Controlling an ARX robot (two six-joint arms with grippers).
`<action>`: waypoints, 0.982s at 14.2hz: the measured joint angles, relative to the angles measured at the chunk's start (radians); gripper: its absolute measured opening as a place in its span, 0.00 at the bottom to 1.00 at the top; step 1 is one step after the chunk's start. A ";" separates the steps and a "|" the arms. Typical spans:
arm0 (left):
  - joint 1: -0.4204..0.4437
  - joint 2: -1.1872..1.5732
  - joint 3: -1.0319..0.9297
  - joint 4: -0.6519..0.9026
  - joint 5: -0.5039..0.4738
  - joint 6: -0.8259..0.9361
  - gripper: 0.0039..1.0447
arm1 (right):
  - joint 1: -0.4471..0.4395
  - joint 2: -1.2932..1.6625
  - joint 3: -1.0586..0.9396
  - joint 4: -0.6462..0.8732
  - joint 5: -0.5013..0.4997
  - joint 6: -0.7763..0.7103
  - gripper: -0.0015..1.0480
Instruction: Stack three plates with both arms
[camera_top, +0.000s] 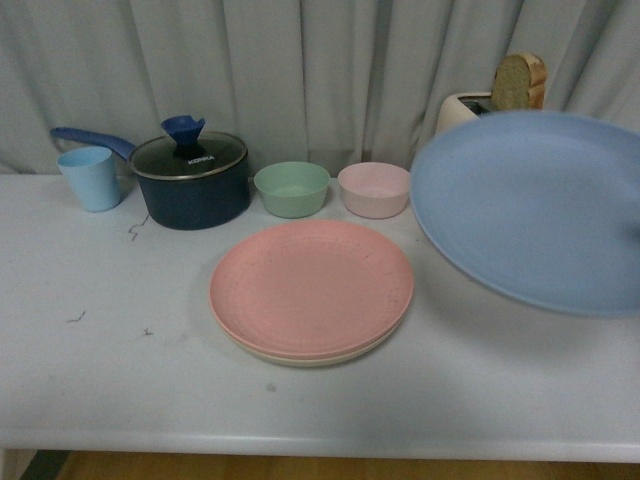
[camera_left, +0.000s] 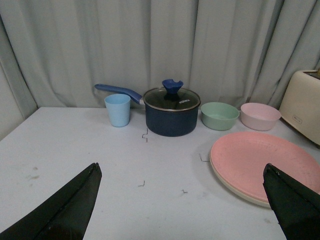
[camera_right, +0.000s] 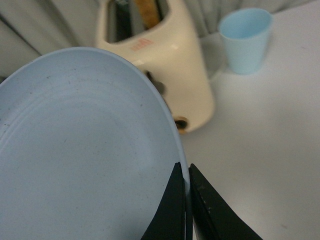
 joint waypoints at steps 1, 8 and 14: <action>0.000 0.000 0.000 0.000 0.000 0.000 0.94 | 0.098 0.033 0.064 -0.015 0.046 0.108 0.02; 0.000 0.000 0.000 0.000 0.000 0.000 0.94 | 0.433 0.359 0.320 -0.092 0.303 0.348 0.02; 0.000 0.000 0.000 0.000 0.000 0.000 0.94 | 0.478 0.486 0.426 -0.144 0.386 0.336 0.02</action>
